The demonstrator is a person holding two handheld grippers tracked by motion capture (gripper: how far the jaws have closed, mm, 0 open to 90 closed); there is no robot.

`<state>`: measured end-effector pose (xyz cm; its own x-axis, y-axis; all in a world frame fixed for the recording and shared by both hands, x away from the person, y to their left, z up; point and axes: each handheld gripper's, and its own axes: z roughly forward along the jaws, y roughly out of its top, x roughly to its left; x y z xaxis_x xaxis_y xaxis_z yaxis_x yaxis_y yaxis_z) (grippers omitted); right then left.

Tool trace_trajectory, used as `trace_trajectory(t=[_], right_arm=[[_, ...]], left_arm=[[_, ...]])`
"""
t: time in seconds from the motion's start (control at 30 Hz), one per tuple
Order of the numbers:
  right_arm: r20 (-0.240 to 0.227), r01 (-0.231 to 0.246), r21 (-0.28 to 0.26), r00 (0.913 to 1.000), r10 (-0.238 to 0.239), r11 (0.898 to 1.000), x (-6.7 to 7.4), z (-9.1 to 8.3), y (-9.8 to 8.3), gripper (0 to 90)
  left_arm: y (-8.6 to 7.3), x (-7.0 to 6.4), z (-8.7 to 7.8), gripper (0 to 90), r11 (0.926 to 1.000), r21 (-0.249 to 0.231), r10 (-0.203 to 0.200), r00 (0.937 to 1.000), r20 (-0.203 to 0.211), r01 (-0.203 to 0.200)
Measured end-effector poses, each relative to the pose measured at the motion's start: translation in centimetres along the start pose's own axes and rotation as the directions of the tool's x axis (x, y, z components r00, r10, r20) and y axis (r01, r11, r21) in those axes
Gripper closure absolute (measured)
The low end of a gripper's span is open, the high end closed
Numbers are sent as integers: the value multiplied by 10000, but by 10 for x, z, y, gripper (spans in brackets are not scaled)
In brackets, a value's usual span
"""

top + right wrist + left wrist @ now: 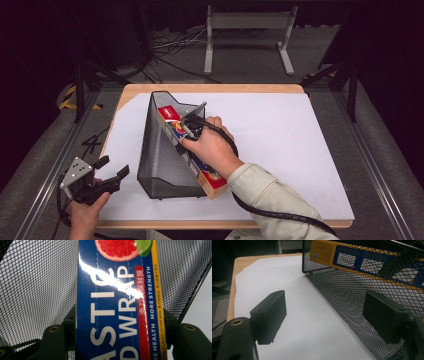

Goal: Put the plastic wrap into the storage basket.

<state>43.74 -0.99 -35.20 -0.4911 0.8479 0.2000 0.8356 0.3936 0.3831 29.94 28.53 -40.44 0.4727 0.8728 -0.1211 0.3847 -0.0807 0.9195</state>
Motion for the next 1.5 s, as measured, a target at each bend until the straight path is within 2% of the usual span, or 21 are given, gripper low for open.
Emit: trace_trajectory(t=[0.3, 0.67, 0.77, 0.8, 0.83, 1.03, 1.2, 1.37, 1.5], right_arm=[[377, -162, 431, 9992, 145, 9989, 1, 6, 6, 390], [777, 126, 858, 9968, -193, 9962, 6, 13, 12, 381], [479, 268, 355, 9984, -285, 9990, 5, 7, 12, 328], [479, 268, 355, 9984, -285, 9990, 5, 7, 12, 328], [141, 439, -420, 9990, -433, 9982, 4, 0, 11, 276], [-233, 574, -810, 9980, -594, 9951, 3, -17, 8, 237], [-593, 641, -1555, 9955, -741, 9858, -3, -36, 3, 237], [-794, 1086, -2569, 9879, -1329, 9603, -10, -53, -8, 241], [-1009, 1310, -3334, 9797, -1734, 9337, -17, -68, -18, 240]], left_arm=[[1, -1, 3, 200, 9999, 59, 124, 9999, 55, -124], [2, -1, 5, 200, 9999, 58, 82, 9999, 99, -83], [2, -1, 6, 200, 9999, 79, 111, 9999, 126, -112], [2, -1, 6, 200, 9999, 79, 111, 9999, 126, -112], [2, -1, 6, 200, 9999, 87, 64, 9999, 117, -65], [2, -2, 5, 200, 9999, 72, 73, 9999, 114, -73], [1, -1, 6, 200, 10000, 75, 56, 9999, 126, -57], [1, 0, 5, 200, 10000, 60, 16, 9999, 139, -17], [2, 0, 7, 201, 10000, 57, -2, 9999, 157, 1]])
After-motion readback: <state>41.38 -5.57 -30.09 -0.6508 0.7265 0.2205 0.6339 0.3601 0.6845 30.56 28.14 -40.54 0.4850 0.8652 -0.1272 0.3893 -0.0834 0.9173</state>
